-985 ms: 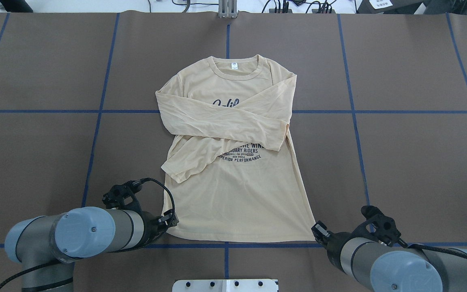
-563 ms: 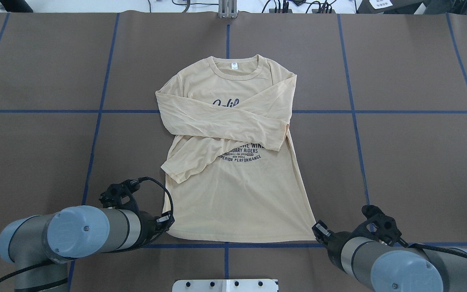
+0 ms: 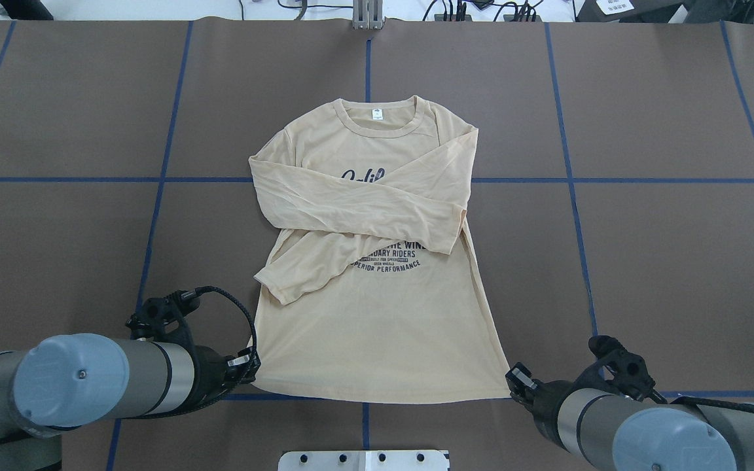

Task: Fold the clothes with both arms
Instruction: 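Lift the hem with both grippers and fold it up onto the collar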

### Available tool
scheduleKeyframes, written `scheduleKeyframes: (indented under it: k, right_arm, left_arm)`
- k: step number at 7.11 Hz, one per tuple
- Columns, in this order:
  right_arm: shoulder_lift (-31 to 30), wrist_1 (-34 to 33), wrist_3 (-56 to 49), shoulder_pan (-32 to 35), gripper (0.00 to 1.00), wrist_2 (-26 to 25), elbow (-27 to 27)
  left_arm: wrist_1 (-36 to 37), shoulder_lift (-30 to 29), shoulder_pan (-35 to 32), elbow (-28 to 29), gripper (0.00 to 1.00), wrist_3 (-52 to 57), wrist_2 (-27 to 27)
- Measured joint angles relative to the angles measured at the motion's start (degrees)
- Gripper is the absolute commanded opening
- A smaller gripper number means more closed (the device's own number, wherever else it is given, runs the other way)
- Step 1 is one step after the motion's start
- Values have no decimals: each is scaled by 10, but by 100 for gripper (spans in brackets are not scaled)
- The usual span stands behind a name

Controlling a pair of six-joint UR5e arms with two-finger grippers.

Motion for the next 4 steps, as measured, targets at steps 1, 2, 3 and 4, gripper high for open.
scheduleKeyframes:
  k: [1, 2, 3, 4]
  right_arm:
    - [-6, 0, 1, -7, 0, 25, 19]
    - [-14, 0, 2, -12, 0, 46, 38]
    - [-22, 0, 2, -9, 0, 66, 58]
    - [-27, 0, 2, 10, 0, 86, 73]
  left_arm:
    - [17, 4, 1, -28, 0, 0, -18]
    - [26, 5, 1, -49, 0, 0, -33]
    - [30, 7, 0, -67, 0, -1, -51]
    - [31, 7, -6, -82, 0, -2, -70]
